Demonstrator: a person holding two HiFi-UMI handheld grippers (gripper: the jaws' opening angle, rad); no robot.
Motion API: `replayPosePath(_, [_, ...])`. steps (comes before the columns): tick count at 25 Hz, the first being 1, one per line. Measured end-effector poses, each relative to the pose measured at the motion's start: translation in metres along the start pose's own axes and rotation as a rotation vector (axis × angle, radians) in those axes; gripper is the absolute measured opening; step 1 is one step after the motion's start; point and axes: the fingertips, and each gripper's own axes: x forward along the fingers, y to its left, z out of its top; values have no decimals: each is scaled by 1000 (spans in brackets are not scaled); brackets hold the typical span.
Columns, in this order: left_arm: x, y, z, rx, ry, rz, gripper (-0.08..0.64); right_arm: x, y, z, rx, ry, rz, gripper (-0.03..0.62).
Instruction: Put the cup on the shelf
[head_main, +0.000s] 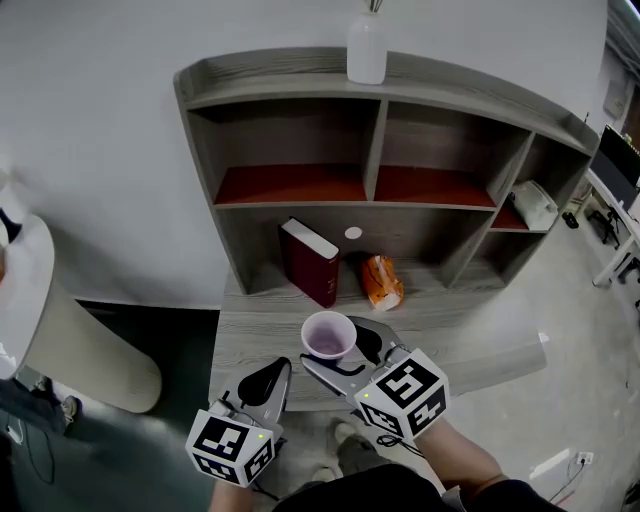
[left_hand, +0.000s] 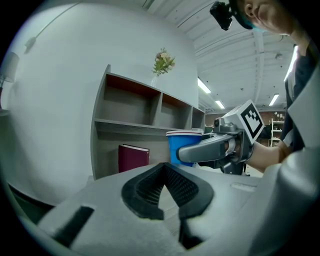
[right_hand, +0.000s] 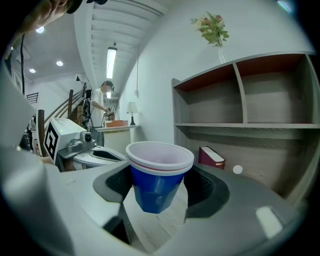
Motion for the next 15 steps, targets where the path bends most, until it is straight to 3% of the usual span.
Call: replayPosePath(15, [61, 41, 41, 22, -33, 76, -6, 46, -74, 56, -60, -45, 37, 311])
